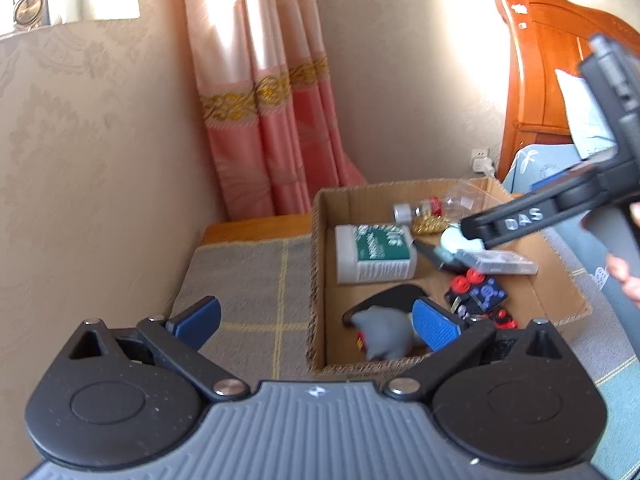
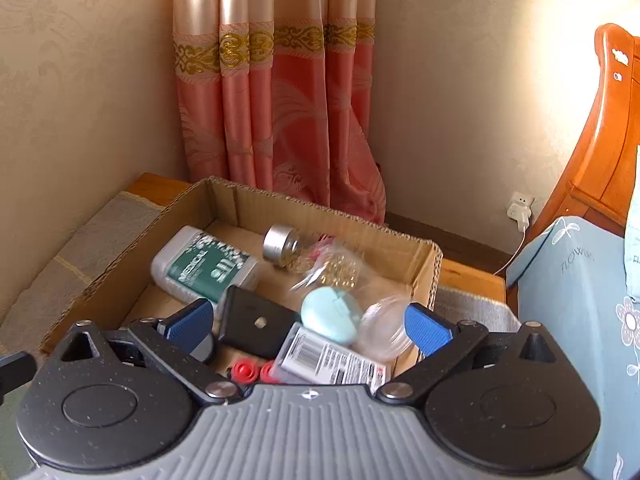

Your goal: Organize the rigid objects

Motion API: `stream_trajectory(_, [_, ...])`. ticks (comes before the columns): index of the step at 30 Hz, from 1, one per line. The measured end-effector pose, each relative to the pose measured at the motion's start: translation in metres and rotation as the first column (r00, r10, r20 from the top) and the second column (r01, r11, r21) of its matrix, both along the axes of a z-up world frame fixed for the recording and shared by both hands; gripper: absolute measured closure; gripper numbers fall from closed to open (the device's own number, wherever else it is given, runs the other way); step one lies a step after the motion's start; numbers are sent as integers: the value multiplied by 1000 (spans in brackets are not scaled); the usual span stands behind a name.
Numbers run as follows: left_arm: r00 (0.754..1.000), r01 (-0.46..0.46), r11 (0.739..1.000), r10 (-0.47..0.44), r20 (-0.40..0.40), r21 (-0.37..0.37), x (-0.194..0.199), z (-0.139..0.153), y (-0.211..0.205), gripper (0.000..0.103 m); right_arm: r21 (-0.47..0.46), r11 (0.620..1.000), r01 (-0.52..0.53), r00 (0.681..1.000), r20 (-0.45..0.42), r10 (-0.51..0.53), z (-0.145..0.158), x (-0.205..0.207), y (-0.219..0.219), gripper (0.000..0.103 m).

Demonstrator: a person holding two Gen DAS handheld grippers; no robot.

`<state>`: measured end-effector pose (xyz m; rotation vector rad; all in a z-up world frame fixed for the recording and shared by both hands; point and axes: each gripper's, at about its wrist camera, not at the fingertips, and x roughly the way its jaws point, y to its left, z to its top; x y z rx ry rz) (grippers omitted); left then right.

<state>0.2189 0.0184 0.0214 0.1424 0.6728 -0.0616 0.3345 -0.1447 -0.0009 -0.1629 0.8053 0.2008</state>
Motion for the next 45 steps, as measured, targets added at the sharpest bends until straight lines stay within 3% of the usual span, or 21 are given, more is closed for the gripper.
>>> stream_trajectory(9, [994, -56, 998, 56, -89, 12, -7, 0, 4, 1, -146, 981, 130, 991, -18, -134, 13, -71, 20, 0])
stream_trajectory(18, [989, -48, 999, 51, -137, 26, -20, -5, -5, 1, 4, 966, 257, 962, -96, -256, 3, -129, 5, 0])
stream_trajectory(24, [990, -27, 998, 34, -135, 55, -27, -4, -16, 1, 42, 952, 304, 949, -102, -299, 4, -142, 0, 0])
stream_trajectory(45, [991, -44, 998, 48, -127, 38, -29, 5, -15, 1, 47, 950, 307, 950, -71, -304, 14, -148, 3, 0])
